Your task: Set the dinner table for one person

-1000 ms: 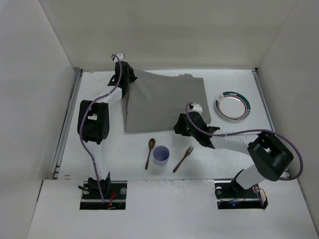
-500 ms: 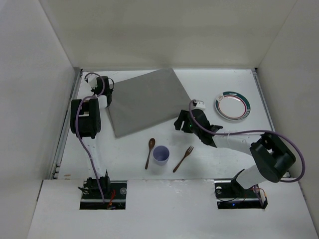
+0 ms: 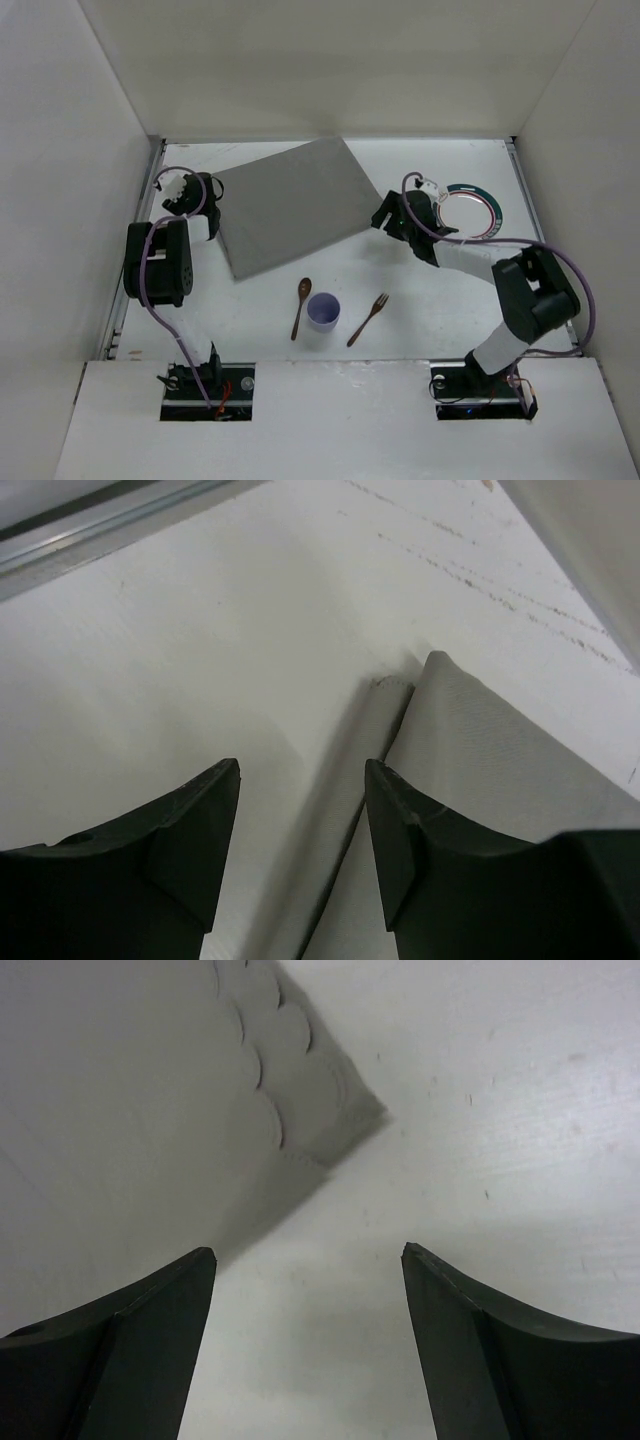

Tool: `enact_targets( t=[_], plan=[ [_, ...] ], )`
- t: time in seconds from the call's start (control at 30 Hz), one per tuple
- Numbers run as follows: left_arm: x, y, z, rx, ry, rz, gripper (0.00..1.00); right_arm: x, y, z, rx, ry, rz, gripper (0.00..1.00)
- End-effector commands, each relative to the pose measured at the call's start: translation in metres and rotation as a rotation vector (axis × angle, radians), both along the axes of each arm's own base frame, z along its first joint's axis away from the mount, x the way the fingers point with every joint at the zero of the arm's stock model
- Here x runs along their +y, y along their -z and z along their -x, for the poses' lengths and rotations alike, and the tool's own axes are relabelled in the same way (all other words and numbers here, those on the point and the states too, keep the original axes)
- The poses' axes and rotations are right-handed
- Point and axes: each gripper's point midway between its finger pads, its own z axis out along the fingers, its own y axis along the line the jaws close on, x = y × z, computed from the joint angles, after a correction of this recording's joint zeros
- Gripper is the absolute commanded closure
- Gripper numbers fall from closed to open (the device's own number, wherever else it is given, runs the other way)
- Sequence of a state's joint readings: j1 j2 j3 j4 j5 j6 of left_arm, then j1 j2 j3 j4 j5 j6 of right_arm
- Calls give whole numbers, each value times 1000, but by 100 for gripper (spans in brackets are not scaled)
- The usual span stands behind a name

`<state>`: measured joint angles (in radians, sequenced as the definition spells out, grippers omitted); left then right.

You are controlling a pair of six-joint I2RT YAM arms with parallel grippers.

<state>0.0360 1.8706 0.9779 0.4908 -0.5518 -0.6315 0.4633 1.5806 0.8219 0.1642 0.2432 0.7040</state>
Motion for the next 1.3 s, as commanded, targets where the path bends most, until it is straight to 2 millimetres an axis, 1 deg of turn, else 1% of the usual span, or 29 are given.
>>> enact_targets(
  t=[0.0,0.13,0.17,0.2,0.27,0.33,0.4,0.43,0.57,0.6,0.67,0.7,0.77,0.87,0.93,1.0,1.1,1.13,1.2,1.27],
  plan=[
    [9,-28,0,-110,-63,-13,49,6,-15,-35,-35,33,-32,18],
    [-10,3,0,-65,-21,58,45,13,-10,-68,0,48,-31,16],
    [-13,7,-1,-66,-11,75,44,15,-6,-74,18,46,-28,17],
    [-18,10,-4,-71,7,98,43,17,-3,-77,38,43,-28,20],
    [-28,14,-11,-69,50,133,43,19,3,-82,70,44,-25,23],
    [-32,16,-17,-68,69,149,43,20,5,-82,91,41,-24,27],
    [-34,18,-22,-65,78,157,44,20,7,-81,104,39,-5,28],
    [-34,20,-24,-64,79,159,46,16,10,-78,115,44,7,28],
    [-36,25,-34,-64,88,171,55,-7,14,-70,125,88,100,27],
    [-37,27,-39,-64,91,174,59,-14,15,-67,127,99,132,27],
    [-45,31,-49,-58,114,183,64,-25,21,-64,141,119,190,25],
    [-52,31,-55,-55,131,188,67,-29,25,-65,149,118,208,24],
    [-62,27,-62,-53,156,196,69,-26,27,-68,168,88,204,25],
    [-78,21,-68,-46,201,205,70,-24,23,-76,172,69,190,33],
    [-85,18,-70,-42,220,207,70,-21,23,-79,183,50,193,45],
    [-91,18,-73,-42,236,209,71,-17,29,-77,202,34,191,55],
    [-104,21,-78,-34,267,216,72,-14,42,-65,236,23,148,75],
    [-110,22,-79,-32,279,218,72,-18,44,-60,237,36,132,80],
    [-121,22,-81,-30,301,219,74,-25,41,-47,213,61,106,85],
    [-130,23,-82,-26,320,218,75,-28,36,-36,186,69,61,86]
  ],
)
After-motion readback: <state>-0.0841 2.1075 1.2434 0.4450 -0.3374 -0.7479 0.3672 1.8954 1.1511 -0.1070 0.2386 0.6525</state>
